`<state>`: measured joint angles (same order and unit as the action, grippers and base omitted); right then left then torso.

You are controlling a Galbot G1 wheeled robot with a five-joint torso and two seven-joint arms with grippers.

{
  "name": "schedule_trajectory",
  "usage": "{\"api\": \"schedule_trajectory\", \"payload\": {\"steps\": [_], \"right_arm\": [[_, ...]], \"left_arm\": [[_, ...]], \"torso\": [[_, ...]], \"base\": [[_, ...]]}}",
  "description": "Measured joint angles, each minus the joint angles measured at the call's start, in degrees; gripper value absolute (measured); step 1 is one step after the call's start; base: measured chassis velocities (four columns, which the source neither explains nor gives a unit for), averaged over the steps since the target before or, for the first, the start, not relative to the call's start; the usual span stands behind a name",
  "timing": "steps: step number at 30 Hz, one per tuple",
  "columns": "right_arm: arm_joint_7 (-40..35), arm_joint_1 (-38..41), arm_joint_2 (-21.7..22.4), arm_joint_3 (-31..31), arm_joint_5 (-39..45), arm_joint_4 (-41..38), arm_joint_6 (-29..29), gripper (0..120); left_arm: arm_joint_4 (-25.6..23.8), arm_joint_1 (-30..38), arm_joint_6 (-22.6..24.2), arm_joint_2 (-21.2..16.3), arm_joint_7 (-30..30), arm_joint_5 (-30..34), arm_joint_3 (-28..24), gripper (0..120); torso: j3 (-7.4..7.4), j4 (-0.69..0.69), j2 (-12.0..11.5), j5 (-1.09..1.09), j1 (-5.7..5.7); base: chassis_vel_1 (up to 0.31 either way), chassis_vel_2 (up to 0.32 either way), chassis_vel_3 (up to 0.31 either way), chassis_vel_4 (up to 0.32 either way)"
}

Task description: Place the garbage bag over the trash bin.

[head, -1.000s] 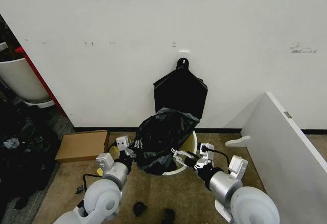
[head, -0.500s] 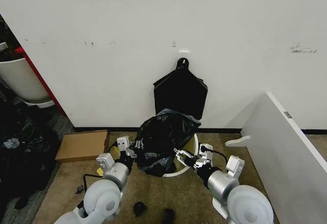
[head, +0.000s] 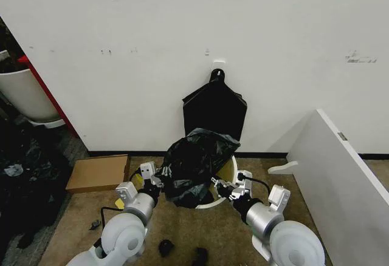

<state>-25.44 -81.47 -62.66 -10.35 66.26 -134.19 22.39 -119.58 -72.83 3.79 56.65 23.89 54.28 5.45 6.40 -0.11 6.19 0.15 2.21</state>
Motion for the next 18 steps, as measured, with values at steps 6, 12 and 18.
{"api": "schedule_trajectory", "payload": {"steps": [6, 12, 18], "right_arm": [[-0.4, -1.7, 0.7, -1.4, -1.2, -1.8, -1.3, 0], [-3.7, -3.4, 1.6, -4.5, -1.2, -3.0, -1.7, 0], [-10.2, -3.8, 1.3, -5.6, -0.7, -3.4, 3.3, 0]], "left_arm": [[1.2, 0.9, -0.2, 1.2, 1.8, 2.2, 0.8, 4], [1.5, 1.3, -0.2, 1.4, 2.8, 5.3, 1.4, 4], [1.7, 1.3, -0.3, 1.4, 3.5, 6.1, 1.5, 4]], "torso": [[0.0, 0.0, 0.0, 0.0, 0.0], [0.0, 0.0, 0.0, 0.0, 0.0], [0.0, 0.0, 0.0, 0.0, 0.0]], "base": [[0.0, 0.0, 0.0, 0.0], [0.0, 0.0, 0.0, 0.0], [0.0, 0.0, 0.0, 0.0]]}}
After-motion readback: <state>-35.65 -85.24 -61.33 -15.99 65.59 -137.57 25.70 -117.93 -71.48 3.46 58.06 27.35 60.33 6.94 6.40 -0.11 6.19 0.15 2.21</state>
